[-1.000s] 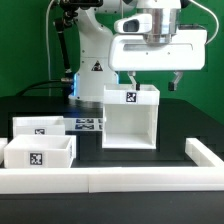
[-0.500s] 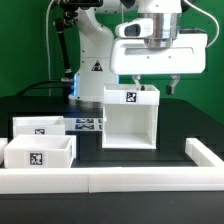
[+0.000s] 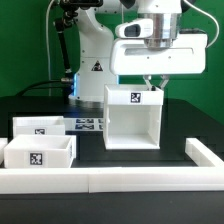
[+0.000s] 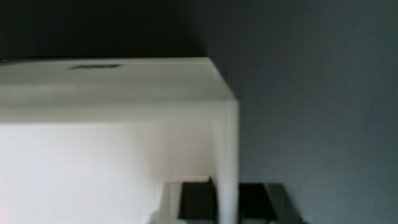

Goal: Assemble drawer

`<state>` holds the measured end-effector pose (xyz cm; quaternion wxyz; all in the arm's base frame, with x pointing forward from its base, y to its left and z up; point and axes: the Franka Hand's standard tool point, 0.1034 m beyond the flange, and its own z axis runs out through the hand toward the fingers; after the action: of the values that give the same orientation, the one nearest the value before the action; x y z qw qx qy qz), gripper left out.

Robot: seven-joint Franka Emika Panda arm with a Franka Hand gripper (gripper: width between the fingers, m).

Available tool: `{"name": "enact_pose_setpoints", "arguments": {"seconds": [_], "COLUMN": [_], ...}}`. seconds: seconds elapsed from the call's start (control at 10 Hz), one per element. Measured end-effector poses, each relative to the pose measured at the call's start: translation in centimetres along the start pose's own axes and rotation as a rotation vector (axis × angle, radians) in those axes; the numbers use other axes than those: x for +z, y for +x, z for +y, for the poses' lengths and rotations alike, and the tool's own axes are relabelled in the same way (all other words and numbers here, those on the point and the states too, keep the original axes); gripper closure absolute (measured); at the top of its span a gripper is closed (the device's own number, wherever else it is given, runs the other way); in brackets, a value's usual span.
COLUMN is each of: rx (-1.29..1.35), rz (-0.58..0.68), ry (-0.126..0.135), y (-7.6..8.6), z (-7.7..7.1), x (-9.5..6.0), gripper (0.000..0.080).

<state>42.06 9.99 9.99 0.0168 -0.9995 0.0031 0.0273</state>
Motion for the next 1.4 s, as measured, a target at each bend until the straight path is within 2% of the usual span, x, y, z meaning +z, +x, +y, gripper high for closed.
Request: {"name": "enact_pose_setpoints", "arguments": {"seconds": [0.7, 0.8, 1.3, 1.4], "rx": [-0.002, -0.004, 0.034, 0.039], "rz": [0.001, 0.009, 0.085, 0.094], "ry": [0.001, 0.008, 0.045, 0.048], "y": [0.2, 1.4, 10.2, 10.9], "z": [0.0, 0.1, -0.3, -0.2], "x": [0.0, -0.1, -0.6, -0.6], "gripper": [0.0762, 0.0762, 0.0762, 0.0762]}}
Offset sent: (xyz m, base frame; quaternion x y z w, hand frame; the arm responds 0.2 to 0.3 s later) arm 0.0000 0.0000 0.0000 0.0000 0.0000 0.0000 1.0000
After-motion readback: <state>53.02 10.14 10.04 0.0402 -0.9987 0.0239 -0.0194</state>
